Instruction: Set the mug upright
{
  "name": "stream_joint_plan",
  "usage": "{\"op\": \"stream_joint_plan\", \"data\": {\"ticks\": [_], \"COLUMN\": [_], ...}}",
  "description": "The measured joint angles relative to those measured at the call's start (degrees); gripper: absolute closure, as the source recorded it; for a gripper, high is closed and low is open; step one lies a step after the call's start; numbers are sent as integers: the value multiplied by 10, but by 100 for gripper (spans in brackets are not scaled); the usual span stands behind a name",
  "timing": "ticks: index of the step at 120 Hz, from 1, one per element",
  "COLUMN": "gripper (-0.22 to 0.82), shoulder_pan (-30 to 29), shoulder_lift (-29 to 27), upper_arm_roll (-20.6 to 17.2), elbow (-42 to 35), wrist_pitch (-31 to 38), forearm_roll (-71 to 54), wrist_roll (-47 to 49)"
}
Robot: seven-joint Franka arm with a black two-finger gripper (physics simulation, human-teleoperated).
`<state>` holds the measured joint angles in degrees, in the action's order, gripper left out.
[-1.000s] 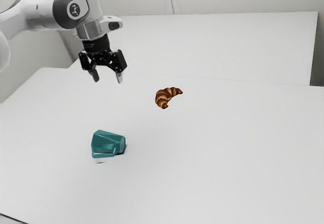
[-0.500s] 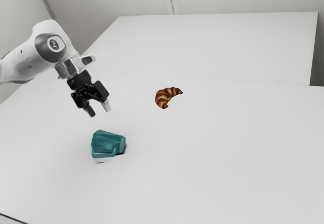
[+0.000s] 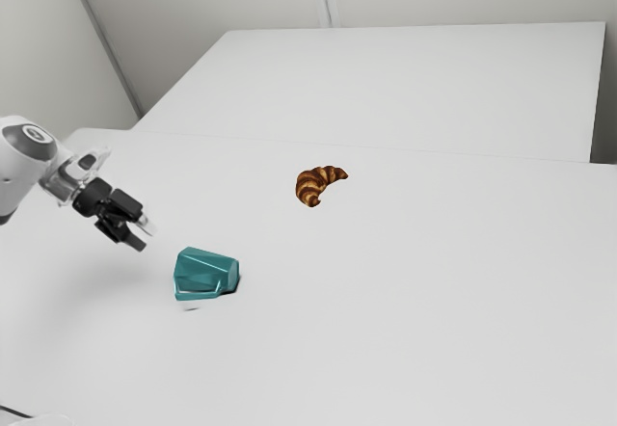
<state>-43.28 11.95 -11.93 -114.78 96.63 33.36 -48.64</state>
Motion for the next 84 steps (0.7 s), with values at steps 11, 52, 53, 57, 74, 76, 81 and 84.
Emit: {"op": "stream_joint_plan", "data": {"ticks": [11, 52, 53, 57, 74, 76, 81, 84], "gripper": [0, 0, 0, 0, 0, 0, 0, 0], "shoulder_pan": [-3, 1, 1, -2, -8, -8, -8, -8], "shoulder_lift": [26, 69, 69, 68, 60, 58, 54, 52], "upper_arm_roll": [1, -12, -13, -21, -43, -44, -47, -49], "elbow": [2, -14, -16, -20, -46, -49, -57, -61], "wrist_pitch": [1, 15, 16, 18, 32, 33, 36, 37], "forearm_roll": [15, 80, 80, 83, 102, 104, 110, 114], "wrist_roll": [-30, -99, -99, -102, -109, -110, -111, -112]}}
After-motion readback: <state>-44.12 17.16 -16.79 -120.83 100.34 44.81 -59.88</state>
